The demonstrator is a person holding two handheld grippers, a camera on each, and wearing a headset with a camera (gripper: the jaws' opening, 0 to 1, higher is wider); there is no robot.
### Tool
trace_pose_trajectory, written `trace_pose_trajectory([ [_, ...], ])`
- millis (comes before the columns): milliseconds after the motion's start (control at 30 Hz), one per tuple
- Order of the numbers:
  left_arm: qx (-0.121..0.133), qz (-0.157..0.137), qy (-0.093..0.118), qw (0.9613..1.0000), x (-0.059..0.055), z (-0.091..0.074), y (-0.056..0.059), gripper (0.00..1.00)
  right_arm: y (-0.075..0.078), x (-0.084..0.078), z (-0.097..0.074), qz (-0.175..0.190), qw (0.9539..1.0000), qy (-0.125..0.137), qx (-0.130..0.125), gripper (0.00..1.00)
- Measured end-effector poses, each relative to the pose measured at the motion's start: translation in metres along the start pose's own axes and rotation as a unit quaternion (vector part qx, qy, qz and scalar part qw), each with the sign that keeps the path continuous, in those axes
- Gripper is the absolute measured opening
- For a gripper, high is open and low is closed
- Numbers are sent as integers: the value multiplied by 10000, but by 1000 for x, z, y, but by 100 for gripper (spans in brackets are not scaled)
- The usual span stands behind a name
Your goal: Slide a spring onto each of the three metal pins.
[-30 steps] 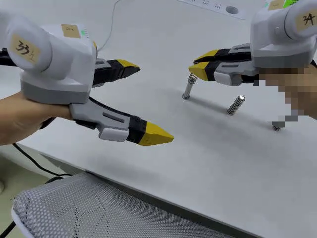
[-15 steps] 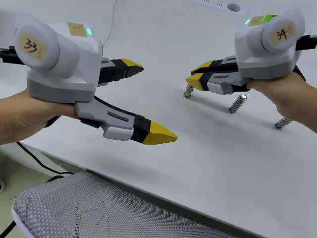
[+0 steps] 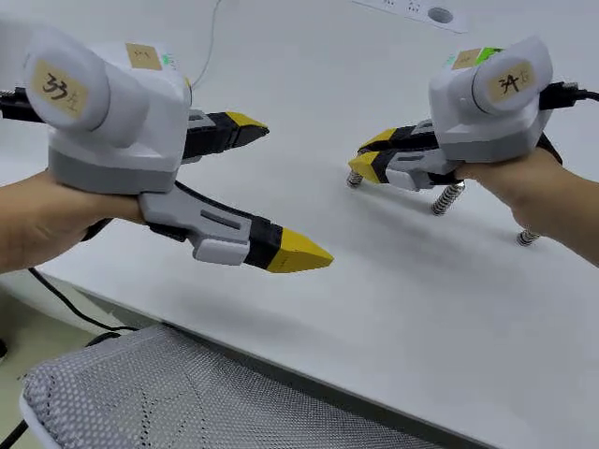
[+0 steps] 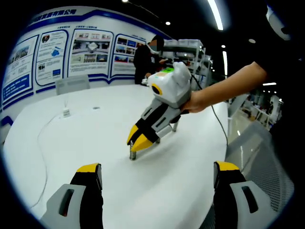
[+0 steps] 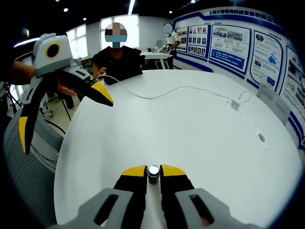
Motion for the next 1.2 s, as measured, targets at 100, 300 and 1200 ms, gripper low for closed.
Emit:
trace_pose_trajectory([
  [100,-15,-3,13,10000,1,2,0,99,-1,0,-1,-55,10000,-26,36,11],
  [300,-60,29,6,10000,2,4,0,99,0,4,-7,-5,10000,65,-49,15],
  [1200,114,391,42,9992,29,12,-17,99,21,30,-118,423,9831,1454,-1029,22],
])
Point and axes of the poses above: the centre of the closed fingertips' face, and the gripper's own axes: z roughly forward along the fingers, y roughly to its right, x roughly out of its top, the point moved 6 cm from there along -z, roughly backward along the fingers, and after that the axes turned 10 degrees about y, right-handed, at the moved point
